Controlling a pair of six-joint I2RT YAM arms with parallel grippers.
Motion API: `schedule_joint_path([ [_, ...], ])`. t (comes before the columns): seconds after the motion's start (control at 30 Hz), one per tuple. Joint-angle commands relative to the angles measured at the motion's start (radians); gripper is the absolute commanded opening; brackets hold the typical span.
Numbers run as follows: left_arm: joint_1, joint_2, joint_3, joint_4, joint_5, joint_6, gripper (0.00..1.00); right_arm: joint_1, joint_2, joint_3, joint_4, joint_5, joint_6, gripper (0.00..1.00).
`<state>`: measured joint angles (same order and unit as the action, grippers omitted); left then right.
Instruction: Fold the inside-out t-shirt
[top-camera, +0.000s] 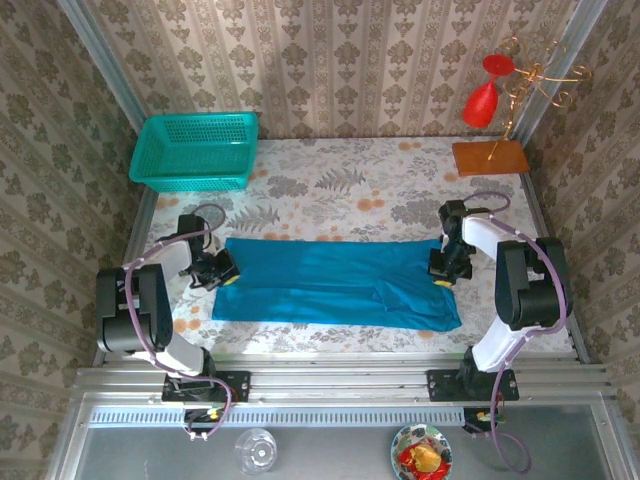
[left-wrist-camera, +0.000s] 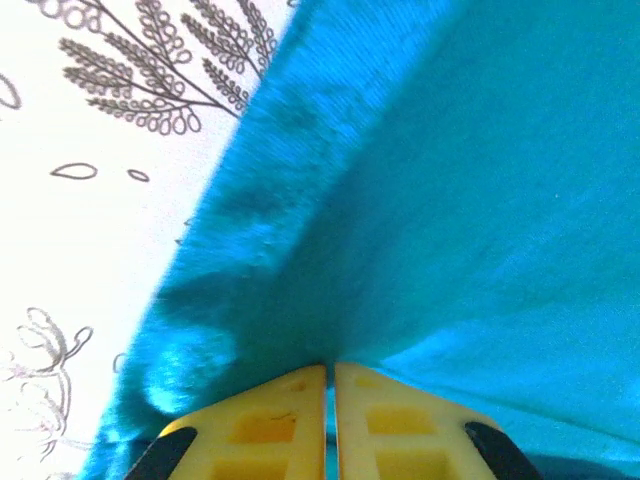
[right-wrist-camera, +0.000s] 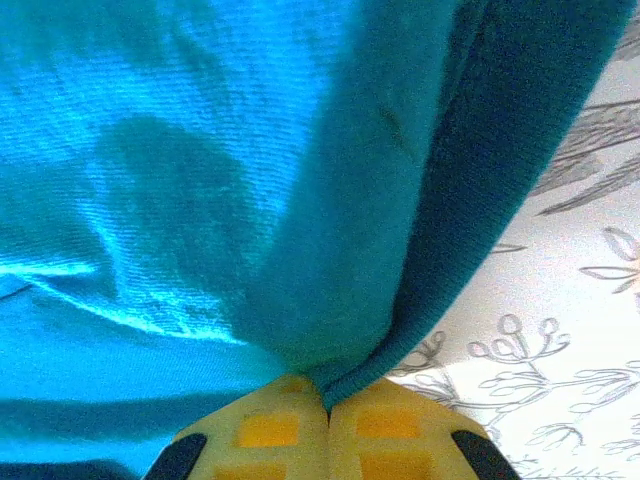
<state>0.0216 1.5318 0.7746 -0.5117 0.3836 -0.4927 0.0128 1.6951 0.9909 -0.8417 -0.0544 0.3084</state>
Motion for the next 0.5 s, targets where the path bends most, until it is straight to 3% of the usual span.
schedule_joint_path([
  [0.0, 0.008, -0.049, 0.026, -0.044, -0.011, 0.03, 0.13, -0.046, -0.009, 0.049, -0.044, 0.055, -0.028, 0.0],
  [0.17, 0.003, -0.065, 0.034, -0.065, -0.004, 0.034, 0.13, -0.132, 0.003, 0.127, -0.122, 0.168, -0.057, 0.0],
  [0.37, -0.071, -0.038, 0.041, -0.057, 0.018, 0.031, 0.13, -0.221, -0.031, 0.234, -0.199, 0.5, -0.037, 0.0],
  [0.47, -0.135, -0.016, 0.04, -0.025, 0.029, 0.006, 0.11, -0.226, -0.061, 0.273, -0.221, 0.494, -0.045, 0.0],
])
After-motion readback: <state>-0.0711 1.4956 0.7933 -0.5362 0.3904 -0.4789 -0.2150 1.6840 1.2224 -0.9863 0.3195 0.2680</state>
